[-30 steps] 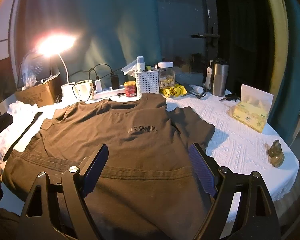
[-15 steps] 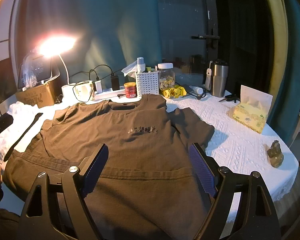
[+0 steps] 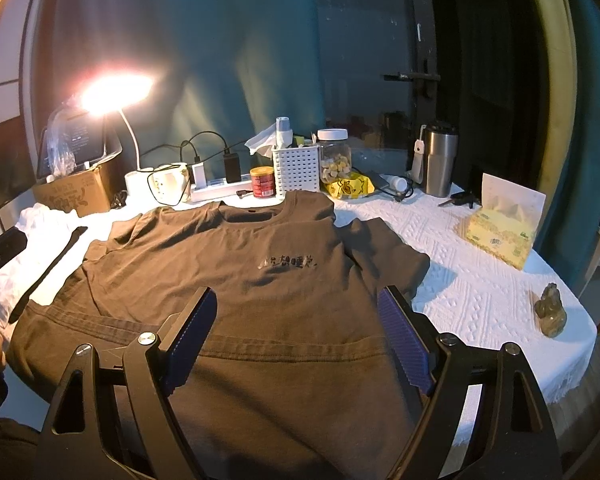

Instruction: Fold small clothes

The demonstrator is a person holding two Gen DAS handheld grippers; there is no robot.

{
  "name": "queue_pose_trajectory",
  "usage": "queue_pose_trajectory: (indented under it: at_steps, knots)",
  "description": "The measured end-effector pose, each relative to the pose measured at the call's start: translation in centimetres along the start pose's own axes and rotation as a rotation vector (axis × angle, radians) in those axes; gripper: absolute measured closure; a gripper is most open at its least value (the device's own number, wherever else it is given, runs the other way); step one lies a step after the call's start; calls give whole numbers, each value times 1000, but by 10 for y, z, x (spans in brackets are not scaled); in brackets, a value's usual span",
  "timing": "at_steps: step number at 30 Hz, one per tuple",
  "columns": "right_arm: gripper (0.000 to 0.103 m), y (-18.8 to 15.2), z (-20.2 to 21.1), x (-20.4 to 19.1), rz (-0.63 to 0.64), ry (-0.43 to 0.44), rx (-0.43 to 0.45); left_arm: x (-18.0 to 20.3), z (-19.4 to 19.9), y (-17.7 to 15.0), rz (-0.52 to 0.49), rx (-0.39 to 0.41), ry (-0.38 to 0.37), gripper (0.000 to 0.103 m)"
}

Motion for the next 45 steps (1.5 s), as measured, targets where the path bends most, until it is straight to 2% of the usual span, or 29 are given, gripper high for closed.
queue_pose_trajectory:
  at_steps: [23, 33, 45]
  knots:
    - [18, 4, 0, 0, -7, 0, -6, -4, -3, 0, 9, -15, 0, 6]
    - [18, -2, -20, 10, -25, -2, -33, -3, -21, 1, 13, -50, 15, 6]
    - [18, 13, -44, 28, -53, -1, -55, 3, -45, 15, -2, -83, 25, 6]
Point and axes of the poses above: each gripper's, at about its wrist camera, not at the fingertips, and z roughly against the way its jaws point, x to its right, y to its top, the point moved 3 cm from there along -z, roughly the way its jaws point, and after that the axes turned 5 degrees about x, right-handed, at the moved point
